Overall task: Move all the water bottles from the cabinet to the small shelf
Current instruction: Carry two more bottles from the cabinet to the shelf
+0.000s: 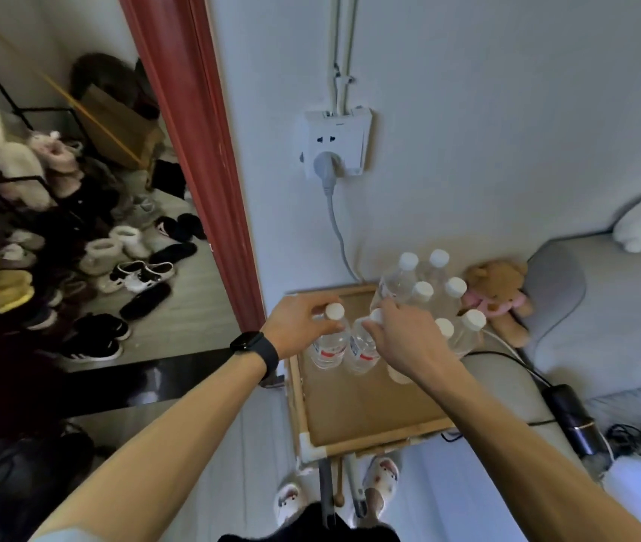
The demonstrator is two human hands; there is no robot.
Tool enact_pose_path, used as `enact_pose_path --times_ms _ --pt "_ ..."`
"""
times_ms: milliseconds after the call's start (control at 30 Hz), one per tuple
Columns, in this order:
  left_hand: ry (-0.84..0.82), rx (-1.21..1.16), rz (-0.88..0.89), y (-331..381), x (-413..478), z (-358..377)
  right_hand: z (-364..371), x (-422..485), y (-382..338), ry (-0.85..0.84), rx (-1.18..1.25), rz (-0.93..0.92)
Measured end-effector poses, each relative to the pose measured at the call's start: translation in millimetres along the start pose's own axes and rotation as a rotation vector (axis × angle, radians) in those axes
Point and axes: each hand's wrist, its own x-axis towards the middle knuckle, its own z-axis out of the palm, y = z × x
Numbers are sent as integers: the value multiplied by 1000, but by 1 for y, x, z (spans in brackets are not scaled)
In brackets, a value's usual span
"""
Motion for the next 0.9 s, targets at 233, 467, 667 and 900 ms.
enact_pose_path --times_ms 233,467,667,900 --pt "-14 94 8 -13 1 12 -5 19 5 -89 -62 -67" --pt "21 132 -50 -30 -6 35 -1 21 10 -146 -54 -87" --pt "60 36 -107 -21 16 37 -12 46 17 -122 -65 -94" --pt "85 -34 -125 -11 44 37 -26 77 25 -109 -114 -117"
